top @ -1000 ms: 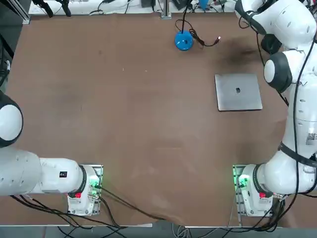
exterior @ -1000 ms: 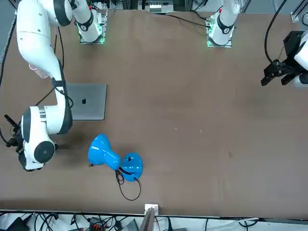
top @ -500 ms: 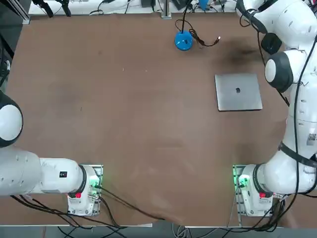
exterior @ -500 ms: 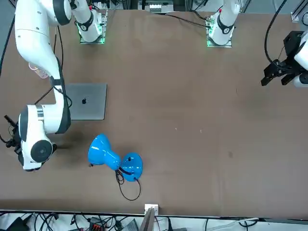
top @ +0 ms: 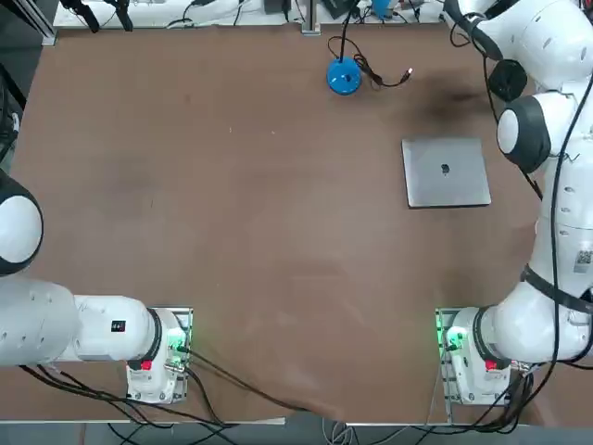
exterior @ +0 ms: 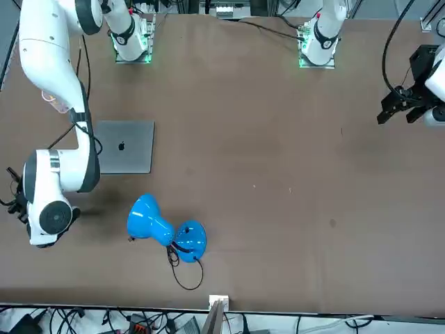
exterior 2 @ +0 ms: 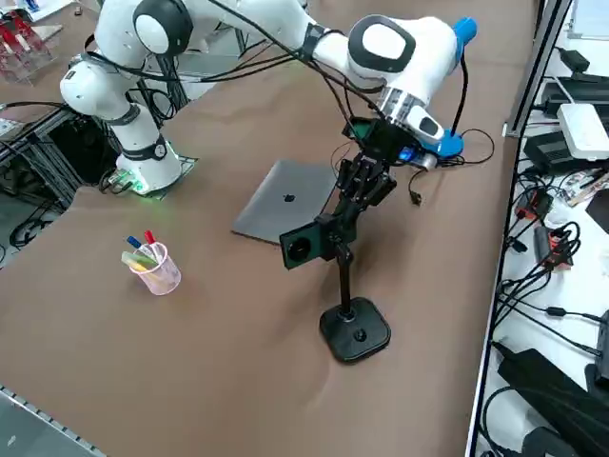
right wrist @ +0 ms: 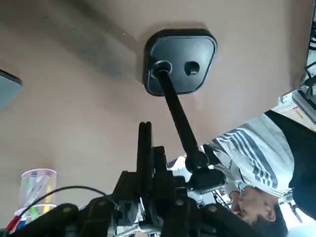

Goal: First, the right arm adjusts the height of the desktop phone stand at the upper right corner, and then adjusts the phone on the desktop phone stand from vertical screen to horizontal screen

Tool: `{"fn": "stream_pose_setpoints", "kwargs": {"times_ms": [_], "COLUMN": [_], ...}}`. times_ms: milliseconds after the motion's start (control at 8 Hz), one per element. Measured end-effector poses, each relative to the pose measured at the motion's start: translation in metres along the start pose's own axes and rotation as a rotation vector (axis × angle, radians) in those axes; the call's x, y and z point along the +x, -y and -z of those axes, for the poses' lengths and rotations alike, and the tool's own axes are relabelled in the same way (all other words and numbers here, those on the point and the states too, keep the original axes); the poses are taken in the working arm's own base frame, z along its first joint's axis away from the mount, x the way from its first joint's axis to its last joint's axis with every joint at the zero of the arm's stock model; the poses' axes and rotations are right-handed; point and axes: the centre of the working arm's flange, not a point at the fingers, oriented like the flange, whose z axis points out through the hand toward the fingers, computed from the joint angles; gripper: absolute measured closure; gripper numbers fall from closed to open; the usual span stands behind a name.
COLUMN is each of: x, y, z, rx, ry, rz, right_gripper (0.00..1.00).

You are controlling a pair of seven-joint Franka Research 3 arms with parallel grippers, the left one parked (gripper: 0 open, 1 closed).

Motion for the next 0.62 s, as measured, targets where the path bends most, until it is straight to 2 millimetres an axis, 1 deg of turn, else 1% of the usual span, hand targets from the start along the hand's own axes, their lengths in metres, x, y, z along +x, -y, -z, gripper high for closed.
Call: {"fn": "stream_pose_setpoints", "kwargs": {"times_ms": [500, 625], "x": [-0.013, -0.017], "y": [-0.005, -0.006], "z": [0.009, 0.012], "rx": [-0.003, -0.002], "ry": [-0.006, -0.006], "rz": [-0.017, -0.022], "right_gripper": [0.78, 0.73]}}
